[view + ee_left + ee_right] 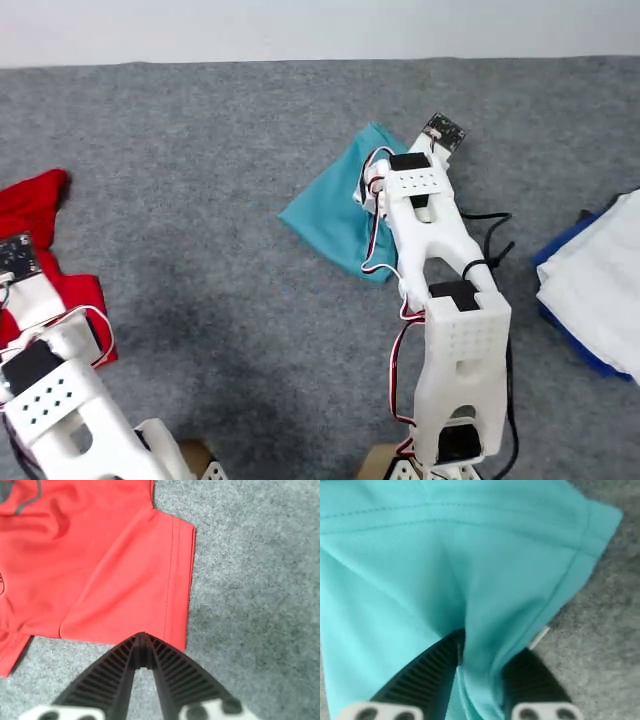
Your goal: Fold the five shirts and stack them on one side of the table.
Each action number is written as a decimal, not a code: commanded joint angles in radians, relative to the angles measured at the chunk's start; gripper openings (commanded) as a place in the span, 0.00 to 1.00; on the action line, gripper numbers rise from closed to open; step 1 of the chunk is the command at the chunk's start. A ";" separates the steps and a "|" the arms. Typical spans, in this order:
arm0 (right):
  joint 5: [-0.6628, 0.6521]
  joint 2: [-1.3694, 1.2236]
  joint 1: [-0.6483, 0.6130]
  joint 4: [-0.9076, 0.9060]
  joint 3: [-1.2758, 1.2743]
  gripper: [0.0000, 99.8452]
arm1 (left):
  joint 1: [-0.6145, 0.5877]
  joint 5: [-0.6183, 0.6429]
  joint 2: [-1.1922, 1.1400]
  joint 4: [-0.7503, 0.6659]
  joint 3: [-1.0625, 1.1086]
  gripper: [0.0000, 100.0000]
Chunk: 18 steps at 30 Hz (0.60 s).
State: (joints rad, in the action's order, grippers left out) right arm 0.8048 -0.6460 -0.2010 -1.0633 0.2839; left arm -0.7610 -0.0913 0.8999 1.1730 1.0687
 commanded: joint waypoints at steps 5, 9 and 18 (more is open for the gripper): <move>-0.041 0.035 0.062 0.012 0.025 0.01 | -0.003 -0.009 0.020 0.005 -0.019 0.00; -0.144 0.101 0.137 -0.019 0.023 0.01 | -0.005 -0.009 0.020 0.005 -0.018 0.00; -0.189 0.302 0.220 -0.168 0.023 0.01 | 0.000 -0.009 0.020 0.000 -0.016 0.00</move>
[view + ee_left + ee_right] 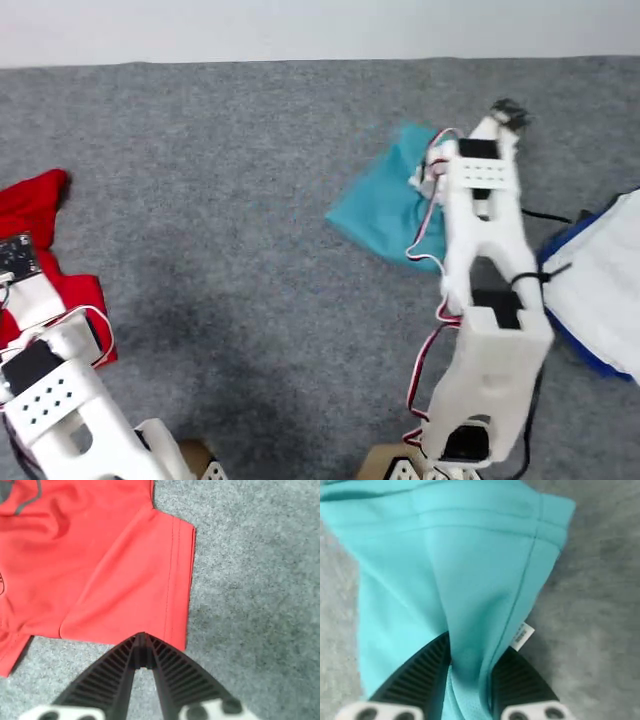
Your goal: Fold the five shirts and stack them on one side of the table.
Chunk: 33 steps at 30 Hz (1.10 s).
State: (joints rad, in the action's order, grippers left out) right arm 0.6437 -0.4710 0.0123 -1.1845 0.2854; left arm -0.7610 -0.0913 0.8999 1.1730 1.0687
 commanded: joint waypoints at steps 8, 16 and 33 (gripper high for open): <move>-0.051 0.294 0.008 -0.153 0.021 0.01 | 0.000 -0.009 0.020 0.005 -0.019 0.00; -0.114 0.437 0.076 -0.156 0.021 0.01 | 0.000 -0.009 0.020 0.005 -0.021 0.00; -0.364 0.496 0.334 -0.145 0.023 0.01 | 0.002 -0.009 0.020 0.003 -0.018 0.00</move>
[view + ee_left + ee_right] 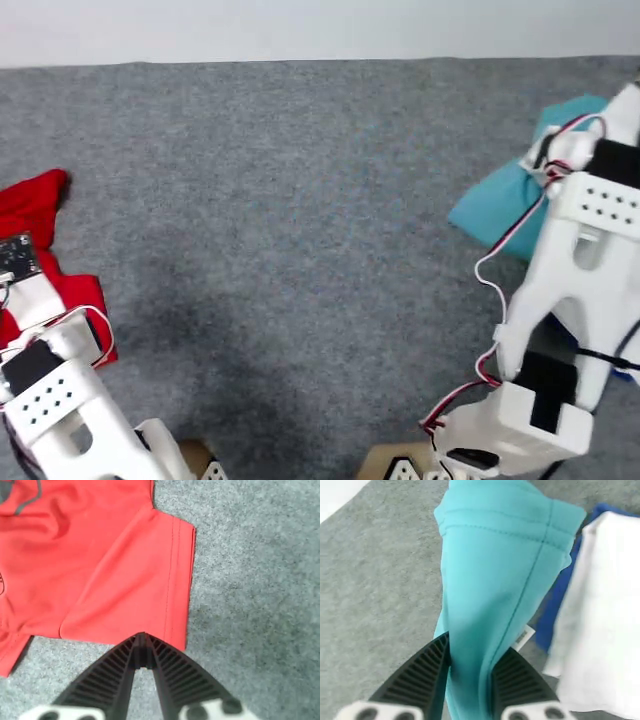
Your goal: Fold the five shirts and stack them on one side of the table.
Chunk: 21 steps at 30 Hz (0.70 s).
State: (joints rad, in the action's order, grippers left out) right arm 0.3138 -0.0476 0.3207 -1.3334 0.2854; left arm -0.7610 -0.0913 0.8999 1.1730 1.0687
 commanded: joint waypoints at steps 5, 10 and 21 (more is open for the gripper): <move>-0.060 0.073 0.081 -0.001 0.078 0.01 | 0.002 -0.009 0.020 0.002 -0.018 0.00; -0.107 0.064 0.114 0.002 0.114 0.01 | 0.002 -0.009 0.020 -0.002 -0.019 0.00; -0.152 0.062 0.211 -0.004 0.114 0.01 | 0.002 -0.009 0.020 -0.002 -0.019 0.00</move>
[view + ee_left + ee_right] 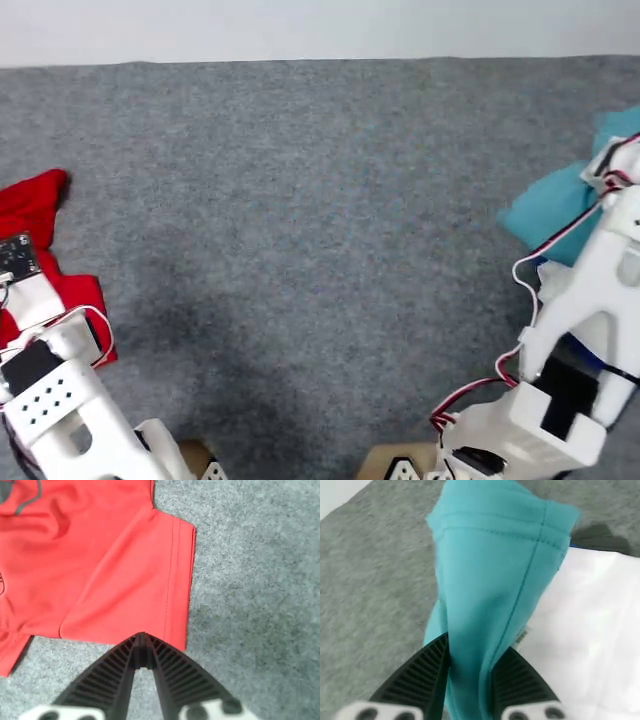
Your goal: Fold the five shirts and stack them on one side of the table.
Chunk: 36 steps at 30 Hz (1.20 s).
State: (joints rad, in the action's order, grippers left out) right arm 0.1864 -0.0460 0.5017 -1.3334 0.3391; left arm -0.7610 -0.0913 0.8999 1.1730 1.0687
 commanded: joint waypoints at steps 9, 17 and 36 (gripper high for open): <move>-0.100 0.059 0.147 -0.005 0.054 0.01 | 0.002 -0.009 0.020 0.005 -0.018 0.00; -0.149 0.059 0.154 0.007 -0.002 0.01 | 0.002 -0.009 0.020 0.005 -0.013 0.00; -0.288 -0.252 0.312 0.111 -0.005 0.01 | 0.002 -0.009 0.020 0.006 -0.013 0.00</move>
State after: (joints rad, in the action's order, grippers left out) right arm -0.0499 -0.2731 0.7165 -1.2382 0.3237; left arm -0.7610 -0.0913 0.8999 1.1730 1.0687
